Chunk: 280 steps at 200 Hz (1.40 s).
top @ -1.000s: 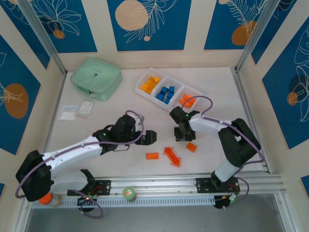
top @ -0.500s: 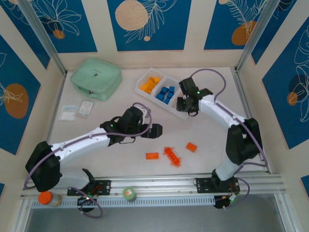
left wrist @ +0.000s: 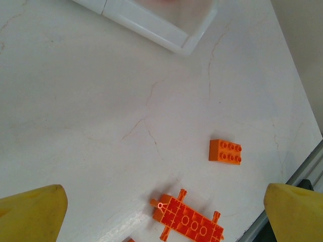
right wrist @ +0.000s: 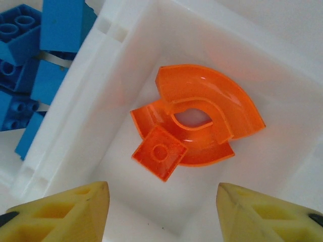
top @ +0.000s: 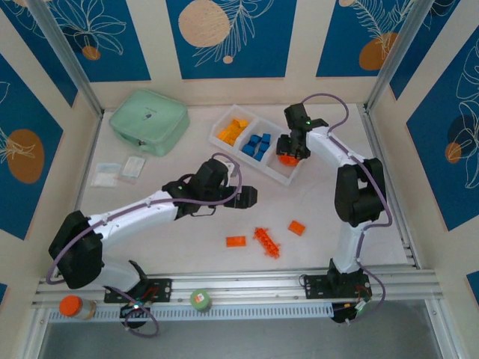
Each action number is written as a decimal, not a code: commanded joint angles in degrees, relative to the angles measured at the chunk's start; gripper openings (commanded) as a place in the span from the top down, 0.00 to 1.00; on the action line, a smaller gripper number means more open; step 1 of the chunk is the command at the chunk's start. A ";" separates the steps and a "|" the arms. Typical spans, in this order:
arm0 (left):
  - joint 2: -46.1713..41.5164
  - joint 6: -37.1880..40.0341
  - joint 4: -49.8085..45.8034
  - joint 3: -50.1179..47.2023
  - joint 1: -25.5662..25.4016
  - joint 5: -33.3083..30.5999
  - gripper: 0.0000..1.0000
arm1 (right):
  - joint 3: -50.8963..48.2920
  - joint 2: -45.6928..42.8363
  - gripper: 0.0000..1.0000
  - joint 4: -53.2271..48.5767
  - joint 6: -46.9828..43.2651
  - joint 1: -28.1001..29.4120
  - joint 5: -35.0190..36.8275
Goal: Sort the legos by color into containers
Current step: Place the lego in the container, then pick up the lego from the bottom-center of the table.
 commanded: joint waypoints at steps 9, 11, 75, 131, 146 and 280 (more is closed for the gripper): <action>0.33 1.02 -0.63 1.90 0.04 1.21 0.01 | -6.14 -9.85 0.37 -0.13 2.10 0.38 -3.89; 0.27 0.94 -0.60 1.83 0.04 1.25 0.01 | -6.76 -10.25 0.37 -0.02 2.35 0.35 -4.02; -0.82 -1.91 2.22 -1.66 -0.32 4.02 0.01 | -24.79 -25.75 0.29 -1.02 7.00 1.15 -11.06; -3.57 -5.70 3.80 -6.44 -1.92 0.31 0.01 | -36.97 -28.50 0.25 0.99 9.18 4.05 -13.45; -4.21 -7.01 5.18 -7.92 -2.48 -0.43 0.01 | -38.90 -28.03 0.24 2.08 10.15 5.13 -13.34; -7.62 -10.30 4.24 -11.16 -4.01 -4.82 0.01 | -44.09 -27.09 0.15 0.57 18.40 14.06 -5.88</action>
